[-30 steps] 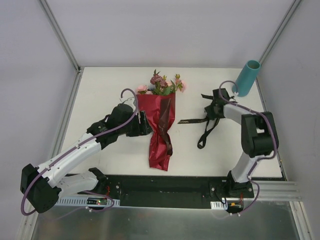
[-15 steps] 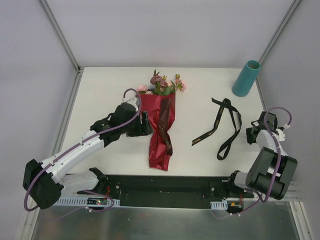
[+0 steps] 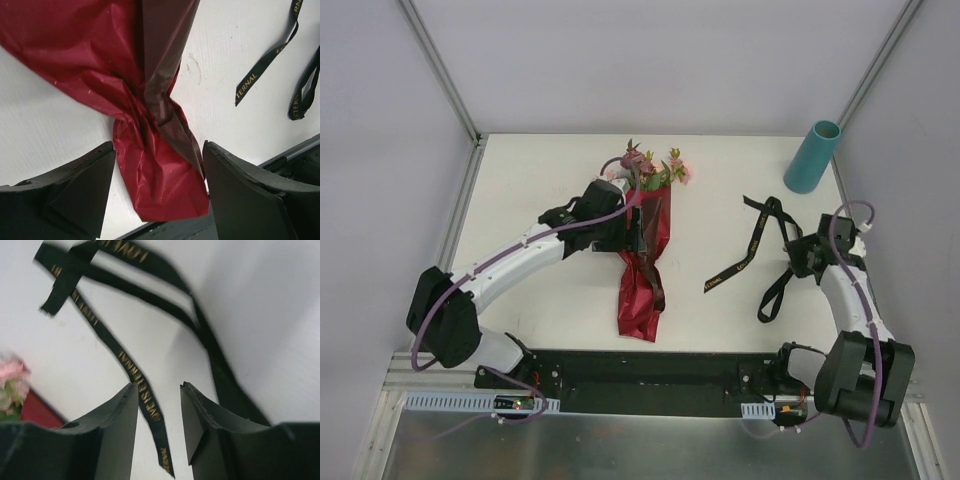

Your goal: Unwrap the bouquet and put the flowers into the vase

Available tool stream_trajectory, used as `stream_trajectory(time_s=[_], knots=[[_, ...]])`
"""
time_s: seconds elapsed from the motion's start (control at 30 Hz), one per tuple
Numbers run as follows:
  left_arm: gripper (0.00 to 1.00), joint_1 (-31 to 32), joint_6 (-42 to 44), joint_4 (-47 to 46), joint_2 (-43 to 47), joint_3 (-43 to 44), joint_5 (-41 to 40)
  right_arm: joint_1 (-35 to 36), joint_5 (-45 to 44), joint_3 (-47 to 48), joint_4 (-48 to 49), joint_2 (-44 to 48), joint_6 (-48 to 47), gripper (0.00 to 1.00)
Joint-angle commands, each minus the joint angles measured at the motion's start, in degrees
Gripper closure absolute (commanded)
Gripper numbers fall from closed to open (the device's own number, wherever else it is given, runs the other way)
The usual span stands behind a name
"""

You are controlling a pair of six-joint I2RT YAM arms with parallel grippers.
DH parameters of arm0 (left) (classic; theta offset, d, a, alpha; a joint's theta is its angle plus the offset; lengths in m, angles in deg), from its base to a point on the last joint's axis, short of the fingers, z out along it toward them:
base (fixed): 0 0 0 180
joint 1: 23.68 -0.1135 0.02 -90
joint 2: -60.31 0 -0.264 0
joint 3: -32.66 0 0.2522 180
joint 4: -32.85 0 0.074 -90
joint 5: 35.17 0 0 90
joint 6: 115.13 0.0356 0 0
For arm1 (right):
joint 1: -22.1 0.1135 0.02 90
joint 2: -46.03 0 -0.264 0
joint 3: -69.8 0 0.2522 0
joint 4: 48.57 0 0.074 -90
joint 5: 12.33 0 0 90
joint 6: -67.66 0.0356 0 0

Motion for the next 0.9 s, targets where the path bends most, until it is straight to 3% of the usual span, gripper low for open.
stream_trajectory(time_s=[0.0, 0.1, 0.3, 0.87], knots=[[0.26, -0.1, 5.1, -0.3, -5.4, 6.8, 1.5, 10.1, 0.8, 1.9, -0.2, 1.6, 3.5, 0.53], [0.25, -0.1, 7.3, 0.2, -8.9, 9.8, 0.5, 16.6, -1.2, 1.9, -1.1, -0.1, 6.1, 0.5], [0.25, -0.1, 8.5, 0.2, -14.0, 12.4, -0.8, 21.1, -4.0, 4.5, -4.5, -6.7, 9.5, 0.47], [0.24, -0.1, 8.5, 0.3, -20.1, 14.7, -2.6, 23.4, -7.9, 14.8, -8.6, -23.6, 10.7, 0.47]])
